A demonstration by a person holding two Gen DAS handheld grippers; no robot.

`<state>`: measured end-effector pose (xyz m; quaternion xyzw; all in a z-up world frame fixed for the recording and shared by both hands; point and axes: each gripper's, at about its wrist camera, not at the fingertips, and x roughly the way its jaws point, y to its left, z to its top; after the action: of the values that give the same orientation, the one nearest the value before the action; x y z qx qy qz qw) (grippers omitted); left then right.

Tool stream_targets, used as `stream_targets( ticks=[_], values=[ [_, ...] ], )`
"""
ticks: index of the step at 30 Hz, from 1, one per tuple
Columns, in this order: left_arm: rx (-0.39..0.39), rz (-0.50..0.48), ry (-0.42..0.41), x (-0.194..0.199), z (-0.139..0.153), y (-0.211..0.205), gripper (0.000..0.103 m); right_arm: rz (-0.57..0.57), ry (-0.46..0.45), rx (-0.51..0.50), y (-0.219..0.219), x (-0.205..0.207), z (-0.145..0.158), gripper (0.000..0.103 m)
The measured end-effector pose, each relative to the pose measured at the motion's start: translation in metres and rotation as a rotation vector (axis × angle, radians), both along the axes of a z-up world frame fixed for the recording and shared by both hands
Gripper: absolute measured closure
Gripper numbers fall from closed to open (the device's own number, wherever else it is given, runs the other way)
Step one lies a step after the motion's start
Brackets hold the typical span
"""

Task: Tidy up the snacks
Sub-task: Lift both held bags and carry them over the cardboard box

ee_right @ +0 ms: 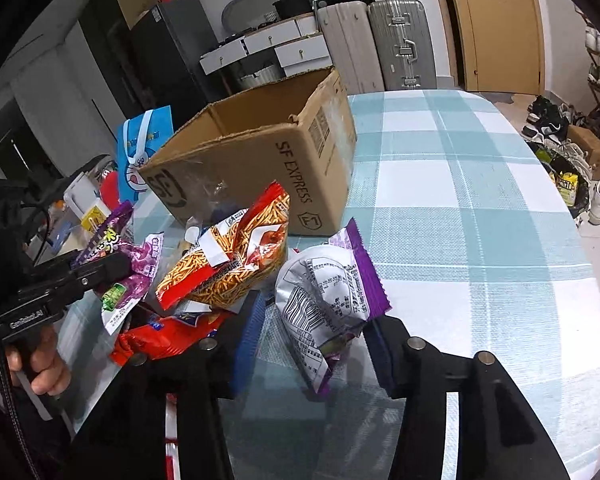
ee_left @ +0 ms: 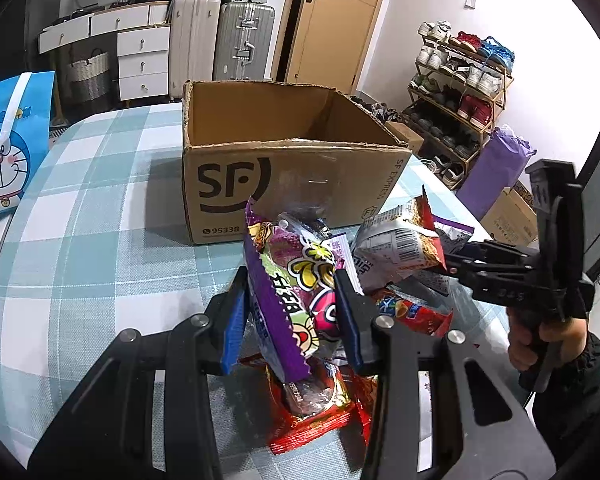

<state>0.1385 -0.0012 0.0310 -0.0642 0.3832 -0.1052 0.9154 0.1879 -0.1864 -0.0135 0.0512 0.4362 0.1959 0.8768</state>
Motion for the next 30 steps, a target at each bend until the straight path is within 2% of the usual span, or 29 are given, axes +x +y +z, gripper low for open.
stream_targets(
  ticks=[5,11,30],
  values=[
    [-0.001,0.006,-0.004,-0.001,0.001,0.0,0.066,-0.049,0.013,0.022,0.002,0.011,-0.006,0.051],
    [-0.007,0.016,-0.011,-0.002,0.003,0.004,0.066,-0.031,-0.027,0.044,-0.001,0.008,-0.003,0.064],
    [-0.021,0.105,-0.105,-0.01,0.036,0.031,0.066,-0.108,-0.187,0.054,-0.036,-0.012,0.045,0.065]
  ],
)
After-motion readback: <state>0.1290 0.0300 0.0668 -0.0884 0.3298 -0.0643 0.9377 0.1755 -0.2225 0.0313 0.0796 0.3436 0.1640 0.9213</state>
